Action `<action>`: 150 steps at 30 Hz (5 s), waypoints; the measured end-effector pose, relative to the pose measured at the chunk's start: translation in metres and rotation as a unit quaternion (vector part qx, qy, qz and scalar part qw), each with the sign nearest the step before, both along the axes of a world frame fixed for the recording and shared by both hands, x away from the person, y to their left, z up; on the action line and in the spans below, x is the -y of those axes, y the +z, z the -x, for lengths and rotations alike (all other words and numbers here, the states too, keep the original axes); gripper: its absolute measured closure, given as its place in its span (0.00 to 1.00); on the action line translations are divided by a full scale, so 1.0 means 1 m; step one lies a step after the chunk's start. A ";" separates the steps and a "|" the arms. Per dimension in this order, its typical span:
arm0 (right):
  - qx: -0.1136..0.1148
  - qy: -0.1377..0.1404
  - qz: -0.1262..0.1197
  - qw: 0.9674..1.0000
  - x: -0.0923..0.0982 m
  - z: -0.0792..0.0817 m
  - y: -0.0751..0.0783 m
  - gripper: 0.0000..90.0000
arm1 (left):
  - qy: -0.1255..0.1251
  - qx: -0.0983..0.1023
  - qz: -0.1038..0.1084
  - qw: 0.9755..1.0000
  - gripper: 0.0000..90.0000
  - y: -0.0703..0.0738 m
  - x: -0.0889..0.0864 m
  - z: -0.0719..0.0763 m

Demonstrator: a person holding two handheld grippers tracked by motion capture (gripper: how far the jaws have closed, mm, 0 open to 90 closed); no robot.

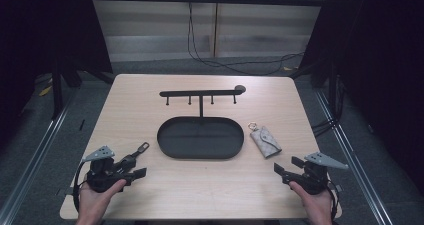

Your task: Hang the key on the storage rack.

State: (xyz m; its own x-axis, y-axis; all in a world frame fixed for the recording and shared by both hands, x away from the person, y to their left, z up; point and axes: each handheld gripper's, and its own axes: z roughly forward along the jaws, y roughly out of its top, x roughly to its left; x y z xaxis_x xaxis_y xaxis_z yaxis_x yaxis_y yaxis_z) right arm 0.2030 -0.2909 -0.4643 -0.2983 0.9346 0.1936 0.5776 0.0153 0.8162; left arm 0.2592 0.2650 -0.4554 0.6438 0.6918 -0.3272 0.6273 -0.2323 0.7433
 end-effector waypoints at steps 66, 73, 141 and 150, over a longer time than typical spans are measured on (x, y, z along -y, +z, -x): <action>-0.016 0.030 -0.002 0.999 -0.003 0.006 -0.001 0.22 | 0.014 -0.068 -0.105 0.992 0.52 0.038 -0.009 -0.060; -0.018 0.035 -0.003 0.999 -0.004 0.006 -0.001 0.21 | 0.003 -0.076 -0.138 0.987 0.56 0.044 -0.006 -0.069; -0.040 0.044 0.009 0.998 -0.008 0.002 -0.005 0.21 | -0.064 -0.180 -0.350 0.917 0.71 -0.011 0.054 -0.148; -0.041 0.046 0.010 0.998 -0.008 0.002 -0.004 0.21 | -0.059 -0.184 -0.350 0.917 0.77 -0.011 0.056 -0.148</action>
State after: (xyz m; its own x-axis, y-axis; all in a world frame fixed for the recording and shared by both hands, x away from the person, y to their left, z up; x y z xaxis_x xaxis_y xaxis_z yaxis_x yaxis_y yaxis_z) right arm 0.2010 -0.2829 -0.4688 -0.3669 0.9080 0.2024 0.6372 0.0868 0.7658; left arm 0.4074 0.2090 -0.4663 0.6630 0.7476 -0.0405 0.7454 -0.6540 0.1289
